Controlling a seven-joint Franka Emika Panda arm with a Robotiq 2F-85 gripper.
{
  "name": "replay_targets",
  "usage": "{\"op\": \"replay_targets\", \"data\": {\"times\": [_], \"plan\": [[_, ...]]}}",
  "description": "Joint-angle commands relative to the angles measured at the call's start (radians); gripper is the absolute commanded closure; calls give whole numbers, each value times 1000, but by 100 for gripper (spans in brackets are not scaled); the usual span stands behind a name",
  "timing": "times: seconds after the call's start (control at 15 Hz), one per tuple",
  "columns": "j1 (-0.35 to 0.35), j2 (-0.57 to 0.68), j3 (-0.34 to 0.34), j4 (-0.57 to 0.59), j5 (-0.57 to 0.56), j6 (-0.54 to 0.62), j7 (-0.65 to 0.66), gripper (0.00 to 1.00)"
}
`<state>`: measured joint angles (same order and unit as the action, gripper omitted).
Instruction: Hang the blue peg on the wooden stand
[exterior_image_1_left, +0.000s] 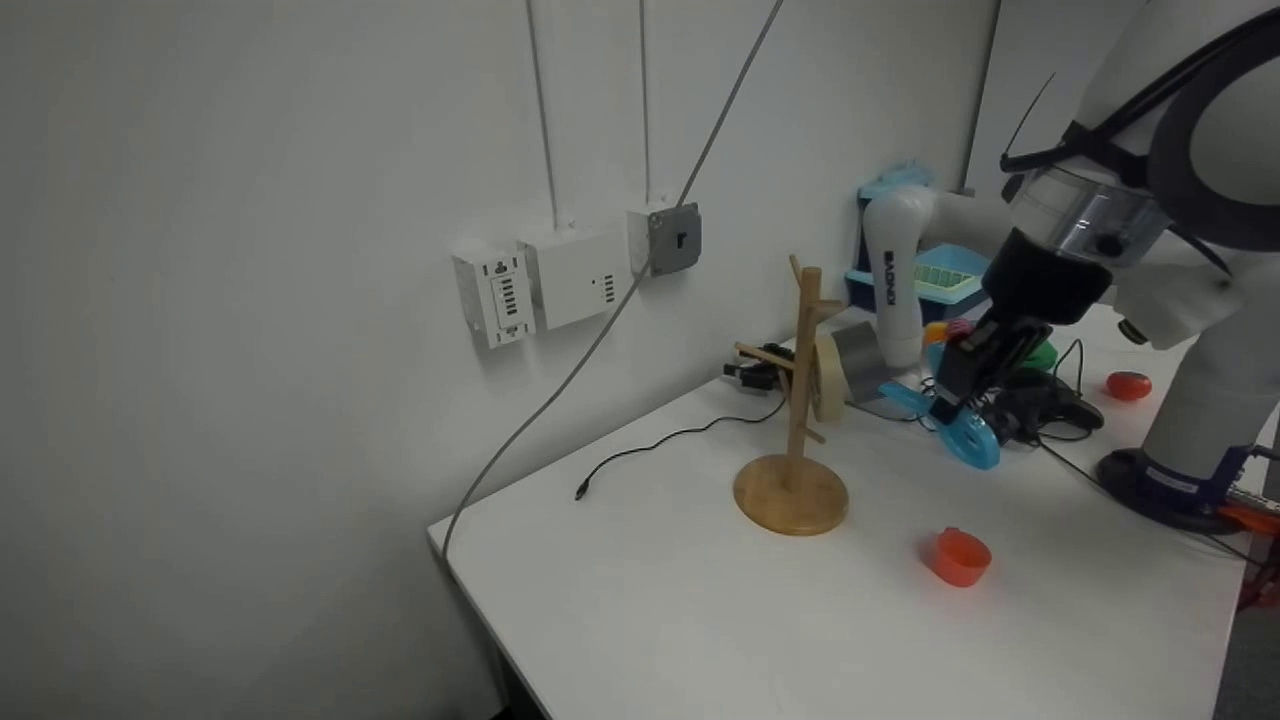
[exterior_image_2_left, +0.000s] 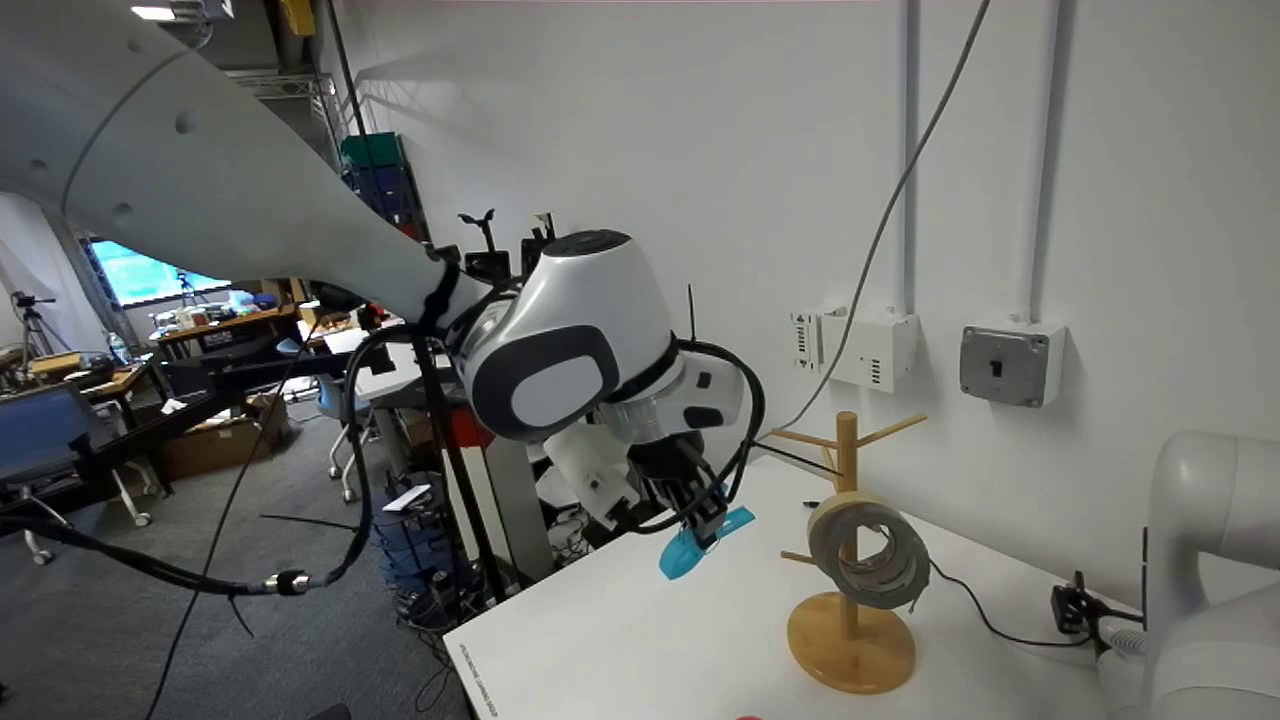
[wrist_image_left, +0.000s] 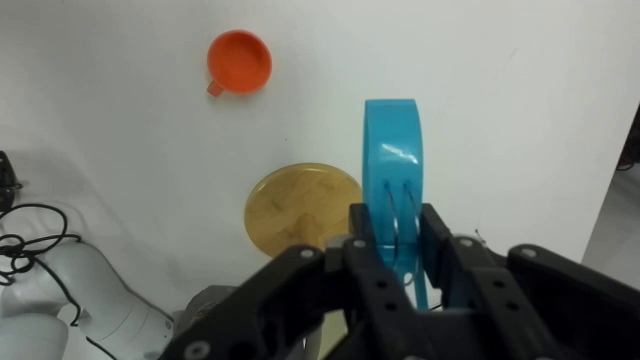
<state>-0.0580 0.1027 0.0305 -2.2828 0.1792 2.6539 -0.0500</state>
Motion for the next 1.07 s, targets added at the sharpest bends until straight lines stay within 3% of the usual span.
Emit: {"op": "replay_targets", "data": {"times": [0.0,1.0], "plan": [[-2,-67,7,-25,118,-13,-102,93],[76,-256,-70,-43,629,-54,-640,93]]}}
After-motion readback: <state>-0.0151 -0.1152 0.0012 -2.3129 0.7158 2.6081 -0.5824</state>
